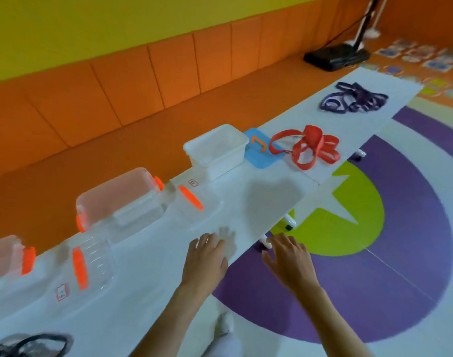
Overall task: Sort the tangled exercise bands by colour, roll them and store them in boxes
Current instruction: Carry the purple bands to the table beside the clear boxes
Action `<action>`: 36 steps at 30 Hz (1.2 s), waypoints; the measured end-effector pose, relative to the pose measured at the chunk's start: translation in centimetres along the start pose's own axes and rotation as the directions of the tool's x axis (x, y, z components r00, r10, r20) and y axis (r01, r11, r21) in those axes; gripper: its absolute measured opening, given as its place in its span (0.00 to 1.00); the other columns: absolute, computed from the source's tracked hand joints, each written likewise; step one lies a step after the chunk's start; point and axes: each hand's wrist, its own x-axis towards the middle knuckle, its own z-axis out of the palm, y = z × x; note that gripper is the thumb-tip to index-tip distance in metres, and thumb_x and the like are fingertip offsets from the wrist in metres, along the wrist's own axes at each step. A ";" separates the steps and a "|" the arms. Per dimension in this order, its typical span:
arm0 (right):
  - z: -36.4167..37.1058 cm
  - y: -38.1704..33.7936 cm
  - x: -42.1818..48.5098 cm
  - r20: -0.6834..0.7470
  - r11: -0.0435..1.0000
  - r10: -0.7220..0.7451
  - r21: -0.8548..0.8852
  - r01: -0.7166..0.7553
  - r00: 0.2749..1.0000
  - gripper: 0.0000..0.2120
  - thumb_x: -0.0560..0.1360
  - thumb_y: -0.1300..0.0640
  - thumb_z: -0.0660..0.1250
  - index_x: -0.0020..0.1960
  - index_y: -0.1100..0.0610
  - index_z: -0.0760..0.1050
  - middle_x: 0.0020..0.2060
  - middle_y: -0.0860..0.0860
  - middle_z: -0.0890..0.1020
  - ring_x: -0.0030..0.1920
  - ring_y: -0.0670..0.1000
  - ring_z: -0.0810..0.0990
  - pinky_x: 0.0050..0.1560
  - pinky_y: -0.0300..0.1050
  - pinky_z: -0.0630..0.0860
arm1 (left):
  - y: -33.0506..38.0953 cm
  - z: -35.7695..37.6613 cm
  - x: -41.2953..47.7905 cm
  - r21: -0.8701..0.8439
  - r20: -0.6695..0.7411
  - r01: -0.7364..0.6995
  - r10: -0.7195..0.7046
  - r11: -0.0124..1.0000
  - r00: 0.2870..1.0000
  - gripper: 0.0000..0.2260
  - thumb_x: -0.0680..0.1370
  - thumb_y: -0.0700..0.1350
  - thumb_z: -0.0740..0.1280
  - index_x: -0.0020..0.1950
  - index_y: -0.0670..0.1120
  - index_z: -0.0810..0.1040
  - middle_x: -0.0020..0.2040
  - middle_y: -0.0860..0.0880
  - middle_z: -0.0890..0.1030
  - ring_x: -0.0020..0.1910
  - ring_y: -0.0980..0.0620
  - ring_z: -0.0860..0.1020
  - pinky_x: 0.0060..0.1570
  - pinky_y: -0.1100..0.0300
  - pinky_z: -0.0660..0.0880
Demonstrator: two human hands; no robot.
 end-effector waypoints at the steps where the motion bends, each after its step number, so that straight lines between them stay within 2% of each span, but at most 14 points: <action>1: -0.6 1.7 0.9 -0.013 1.000 0.029 0.001 -0.029 0.999 0.15 0.78 0.45 0.67 0.61 0.50 0.81 0.57 0.48 0.82 0.58 0.55 0.81 0.52 0.51 0.74 | 1.4 -0.1 1.7 0.010 0.006 -0.027 0.027 1.000 1.000 0.17 0.84 0.52 0.59 0.72 0.51 0.73 0.74 0.50 0.71 0.76 0.48 0.66 0.75 0.52 0.62; 5: -2.6 8.3 5.1 -0.012 0.993 0.110 -0.046 -0.111 0.994 0.18 0.80 0.42 0.63 0.66 0.47 0.79 0.63 0.46 0.80 0.63 0.53 0.78 0.55 0.50 0.75 | 6.6 0.2 9.0 0.008 0.024 -0.114 0.113 0.993 0.993 0.17 0.84 0.51 0.59 0.72 0.52 0.73 0.74 0.50 0.72 0.77 0.48 0.67 0.75 0.52 0.63; 8: -3.6 13.7 9.2 0.018 0.989 0.135 -0.069 -0.134 0.991 0.20 0.81 0.40 0.60 0.69 0.46 0.76 0.66 0.45 0.78 0.65 0.51 0.76 0.58 0.49 0.73 | 10.1 0.4 15.3 -0.031 0.002 -0.147 0.148 0.989 0.989 0.15 0.83 0.51 0.59 0.69 0.53 0.75 0.70 0.52 0.73 0.74 0.49 0.69 0.73 0.53 0.64; 11: -4.4 18.6 13.8 0.043 0.984 0.157 -0.087 -0.153 0.987 0.20 0.82 0.39 0.59 0.70 0.45 0.74 0.67 0.44 0.77 0.66 0.50 0.76 0.59 0.48 0.73 | 13.5 0.5 21.9 -0.053 -0.002 -0.162 0.162 0.985 0.987 0.13 0.82 0.52 0.59 0.65 0.53 0.75 0.66 0.52 0.74 0.71 0.49 0.70 0.72 0.53 0.65; 14: -5.8 22.6 17.9 0.069 0.979 0.186 -0.099 -0.179 0.980 0.21 0.82 0.38 0.58 0.71 0.44 0.73 0.67 0.43 0.76 0.67 0.49 0.75 0.59 0.47 0.73 | 16.7 0.3 27.8 -0.069 0.027 -0.176 0.178 0.982 0.984 0.14 0.83 0.52 0.59 0.67 0.52 0.75 0.67 0.52 0.74 0.71 0.49 0.70 0.72 0.52 0.66; 16: -6.4 25.3 20.4 0.054 0.977 0.192 -0.103 -0.186 0.980 0.21 0.82 0.38 0.59 0.71 0.44 0.74 0.67 0.43 0.76 0.67 0.49 0.75 0.59 0.47 0.73 | 18.8 0.0 31.6 -0.060 0.022 -0.186 0.188 0.981 0.982 0.15 0.83 0.52 0.59 0.68 0.53 0.75 0.68 0.52 0.74 0.71 0.49 0.70 0.72 0.52 0.67; 19: -7.5 29.6 24.0 0.045 0.973 0.221 -0.080 -0.217 0.974 0.19 0.81 0.40 0.62 0.69 0.46 0.76 0.65 0.45 0.78 0.65 0.51 0.77 0.57 0.49 0.74 | 22.2 -0.5 37.0 -0.071 0.020 -0.184 0.186 0.980 0.982 0.14 0.81 0.52 0.59 0.64 0.53 0.76 0.65 0.52 0.75 0.68 0.49 0.72 0.69 0.53 0.69; 22: -8.3 33.8 27.3 0.025 0.973 0.227 -0.042 -0.226 0.974 0.18 0.80 0.41 0.64 0.66 0.48 0.79 0.62 0.46 0.80 0.63 0.53 0.79 0.55 0.51 0.75 | 25.8 -0.6 41.8 -0.059 0.035 -0.198 0.200 0.978 0.979 0.14 0.81 0.53 0.60 0.65 0.53 0.76 0.67 0.53 0.75 0.70 0.49 0.72 0.69 0.52 0.68; 27: -9.2 42.6 33.3 0.044 0.980 0.199 -0.040 -0.197 0.979 0.19 0.81 0.40 0.61 0.68 0.47 0.76 0.64 0.45 0.79 0.64 0.52 0.78 0.58 0.50 0.74 | 32.6 0.2 49.7 -0.034 0.072 -0.210 0.212 0.977 0.975 0.16 0.82 0.52 0.61 0.68 0.52 0.77 0.66 0.51 0.77 0.71 0.47 0.73 0.68 0.52 0.70; 29: -9.9 46.6 35.9 0.033 0.984 0.176 -0.021 -0.175 0.984 0.19 0.82 0.40 0.61 0.68 0.47 0.76 0.64 0.45 0.79 0.64 0.52 0.78 0.59 0.51 0.74 | 35.7 0.4 53.1 -0.033 0.078 -0.199 0.201 0.979 0.976 0.18 0.82 0.52 0.60 0.72 0.53 0.74 0.67 0.52 0.75 0.71 0.48 0.72 0.69 0.52 0.69; 36: -13.5 60.3 42.9 0.059 0.990 0.138 -0.014 -0.138 0.989 0.20 0.82 0.39 0.60 0.70 0.46 0.74 0.67 0.44 0.78 0.65 0.50 0.78 0.59 0.49 0.74 | 46.0 -1.7 64.8 -0.002 0.061 -0.138 0.138 0.990 0.989 0.18 0.84 0.52 0.59 0.72 0.51 0.75 0.70 0.50 0.75 0.71 0.48 0.71 0.69 0.52 0.68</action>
